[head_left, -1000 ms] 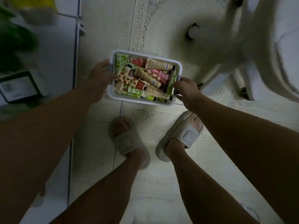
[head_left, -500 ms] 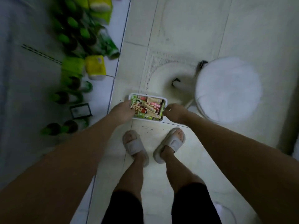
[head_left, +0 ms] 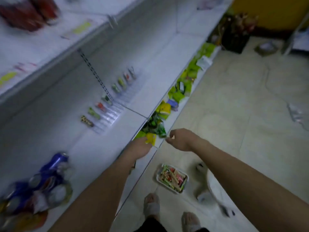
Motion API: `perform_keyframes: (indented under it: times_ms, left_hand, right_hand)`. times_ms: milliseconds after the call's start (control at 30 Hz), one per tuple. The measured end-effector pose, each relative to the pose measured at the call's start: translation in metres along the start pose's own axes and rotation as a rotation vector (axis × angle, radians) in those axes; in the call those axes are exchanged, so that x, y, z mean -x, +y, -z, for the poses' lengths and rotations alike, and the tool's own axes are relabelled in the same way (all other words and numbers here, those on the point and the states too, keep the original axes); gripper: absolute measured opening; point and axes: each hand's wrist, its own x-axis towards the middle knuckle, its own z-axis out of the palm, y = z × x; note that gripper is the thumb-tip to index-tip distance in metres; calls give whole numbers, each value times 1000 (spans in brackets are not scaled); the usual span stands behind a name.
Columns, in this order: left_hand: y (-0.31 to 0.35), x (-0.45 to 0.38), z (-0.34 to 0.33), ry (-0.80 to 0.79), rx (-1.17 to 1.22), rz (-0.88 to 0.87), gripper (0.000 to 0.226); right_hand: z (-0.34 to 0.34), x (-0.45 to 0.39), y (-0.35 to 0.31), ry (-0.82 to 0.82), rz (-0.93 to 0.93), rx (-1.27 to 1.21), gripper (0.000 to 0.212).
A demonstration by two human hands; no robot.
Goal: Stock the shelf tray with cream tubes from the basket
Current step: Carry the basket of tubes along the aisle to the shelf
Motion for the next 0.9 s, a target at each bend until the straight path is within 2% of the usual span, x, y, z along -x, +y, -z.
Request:
perform_keyframes:
  times_ms: [100, 167, 267, 400, 567, 700, 767, 900]
  left_hand:
    - [2, 49, 48, 187, 3, 11, 52]
    - [-12, 82, 73, 314, 3, 55, 59]
    - [-52, 138, 97, 476, 16, 171, 60]
    - [-122, 235, 112, 620, 113, 314, 48]
    - [-209, 372, 116, 806, 154, 556, 40]
    - [-281, 485, 94, 925, 234, 787, 57]
    - [-317, 542, 78, 958, 219, 869, 59]
    - [-391, 663, 36, 1009, 226, 1010, 47]
  right_hand:
    - [25, 15, -49, -12, 155, 59, 46]
    - [36, 21, -87, -4, 258, 95, 48]
    - [45, 31, -155, 3, 394, 106, 59]
    - [32, 61, -260, -10, 647, 178, 59]
    - [-13, 136, -397, -83, 947, 289, 54]
    - [-69, 216, -497, -121, 1134, 348, 54]
    - [-104, 258, -542, -137, 1234, 392, 53]
    - [-186, 354, -626, -183, 1420, 454, 51]
